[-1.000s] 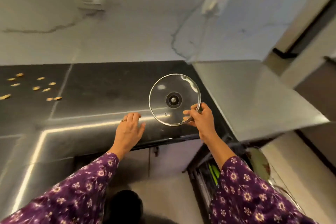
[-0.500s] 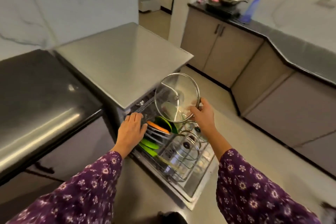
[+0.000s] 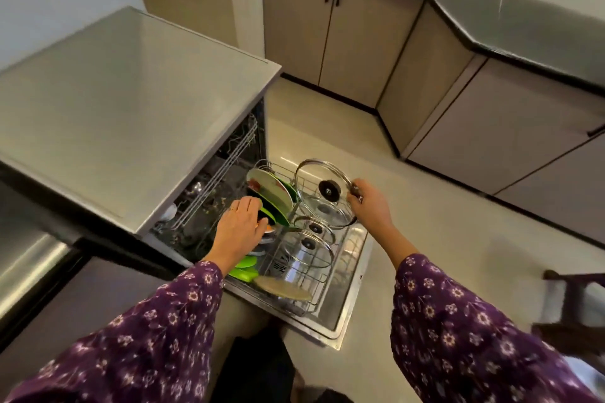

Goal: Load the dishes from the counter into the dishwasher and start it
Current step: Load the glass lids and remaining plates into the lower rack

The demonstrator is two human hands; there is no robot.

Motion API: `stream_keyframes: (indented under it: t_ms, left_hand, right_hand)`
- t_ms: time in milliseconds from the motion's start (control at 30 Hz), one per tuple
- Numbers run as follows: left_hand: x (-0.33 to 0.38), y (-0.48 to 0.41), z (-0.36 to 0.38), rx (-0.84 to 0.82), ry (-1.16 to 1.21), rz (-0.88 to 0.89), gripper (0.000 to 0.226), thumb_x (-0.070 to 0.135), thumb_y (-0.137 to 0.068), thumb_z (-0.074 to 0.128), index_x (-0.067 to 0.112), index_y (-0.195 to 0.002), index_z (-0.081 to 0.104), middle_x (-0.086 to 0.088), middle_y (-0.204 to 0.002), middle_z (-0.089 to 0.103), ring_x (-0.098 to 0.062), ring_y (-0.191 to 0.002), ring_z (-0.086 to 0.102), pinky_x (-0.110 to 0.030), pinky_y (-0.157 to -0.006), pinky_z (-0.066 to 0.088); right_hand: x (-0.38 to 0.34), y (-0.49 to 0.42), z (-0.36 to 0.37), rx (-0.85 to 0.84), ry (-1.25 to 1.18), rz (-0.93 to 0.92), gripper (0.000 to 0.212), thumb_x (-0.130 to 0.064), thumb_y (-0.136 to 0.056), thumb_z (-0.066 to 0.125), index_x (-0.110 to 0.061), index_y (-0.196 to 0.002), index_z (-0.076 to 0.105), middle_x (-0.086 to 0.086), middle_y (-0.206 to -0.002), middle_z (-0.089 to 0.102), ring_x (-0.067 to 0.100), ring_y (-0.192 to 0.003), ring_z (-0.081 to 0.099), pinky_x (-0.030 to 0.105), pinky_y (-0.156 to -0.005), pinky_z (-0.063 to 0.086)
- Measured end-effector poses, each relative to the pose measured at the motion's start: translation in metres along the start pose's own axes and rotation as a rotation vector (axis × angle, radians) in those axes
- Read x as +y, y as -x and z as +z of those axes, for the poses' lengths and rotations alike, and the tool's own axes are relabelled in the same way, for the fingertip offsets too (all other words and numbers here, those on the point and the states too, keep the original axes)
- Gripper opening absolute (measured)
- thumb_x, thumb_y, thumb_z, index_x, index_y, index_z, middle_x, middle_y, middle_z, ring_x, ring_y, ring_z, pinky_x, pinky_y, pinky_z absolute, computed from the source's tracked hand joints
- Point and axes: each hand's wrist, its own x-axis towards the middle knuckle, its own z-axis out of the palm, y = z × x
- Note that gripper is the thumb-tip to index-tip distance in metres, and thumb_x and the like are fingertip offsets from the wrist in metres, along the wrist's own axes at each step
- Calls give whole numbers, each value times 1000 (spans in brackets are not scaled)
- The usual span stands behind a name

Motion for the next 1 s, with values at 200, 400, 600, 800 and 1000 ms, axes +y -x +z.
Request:
stream_keyframes:
  t_ms: [200,400,600,800,1000]
  left_hand:
    - [-17,-77,19,2,65,26,28,27,-85,64,8,-103,55,-8,-96,57,-25,-86,56,-33,-64,50]
    - [-44,-132,17,112,78,56,26,26,-90,58,8,-107,53,-8,-103,56,-22,-95,52,-31,-79,44]
    - [-65,-120,29,179,105,-37,26,25,-88,60,7,-106,53,-9,-101,55,-24,-94,51,-34,-79,44]
    - [-74,-68,64,106,142,-117,26,24,-88,59,7,-107,55,-9,-102,56,-27,-95,53,-36,-78,46]
    - [-63,1,125,-10,214,-280,24,23,-84,64,10,-103,55,-8,-98,58,-28,-94,54,-40,-74,49]
  right_hand:
    - [32,-48,34,-114,168,88,19,-11,-90,56,-13,-107,61,7,-94,69,18,-73,58,25,-66,44]
    - [51,-58,80,-193,220,152,19,-11,-89,57,-13,-107,61,8,-94,67,19,-77,58,25,-68,41]
    - [67,-49,130,-334,279,151,14,-13,-89,56,-13,-103,60,9,-90,67,25,-81,63,29,-70,49]
    - [82,-34,168,-452,369,106,21,-16,-92,53,-17,-112,59,9,-93,68,26,-81,65,38,-73,56]
    - [123,-18,216,-555,456,57,19,-15,-94,50,-11,-110,58,11,-96,67,26,-85,64,39,-77,55]
